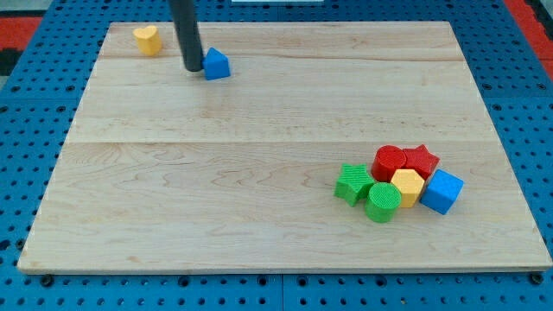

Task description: Move the yellow heart to the left of the blue triangle

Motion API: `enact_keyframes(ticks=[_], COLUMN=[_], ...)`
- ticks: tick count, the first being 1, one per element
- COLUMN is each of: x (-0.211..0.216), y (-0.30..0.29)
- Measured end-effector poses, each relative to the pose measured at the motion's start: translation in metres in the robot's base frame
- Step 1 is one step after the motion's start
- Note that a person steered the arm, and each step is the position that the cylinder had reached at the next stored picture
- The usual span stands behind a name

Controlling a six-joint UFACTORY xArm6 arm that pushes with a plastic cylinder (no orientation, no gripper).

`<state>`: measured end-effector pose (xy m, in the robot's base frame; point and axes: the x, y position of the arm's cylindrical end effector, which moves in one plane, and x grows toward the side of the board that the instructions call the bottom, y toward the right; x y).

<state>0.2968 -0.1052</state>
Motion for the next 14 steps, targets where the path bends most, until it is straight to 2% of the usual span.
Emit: enact_keyframes(ticks=[1,2,4,5,6,7,8,9,10,11,12,13,14], x=[-0.003,0.020,-0.020,-0.020,-0.010,-0.011,-0.049,-0.074,-0.074,-0.105,-0.106,-0.105,-0.065], y=[0.068,0.094,0.127,0.119,0.036,-0.076,-0.109,-0.107,-0.198,-0.196,-0.192,-0.101,-0.011])
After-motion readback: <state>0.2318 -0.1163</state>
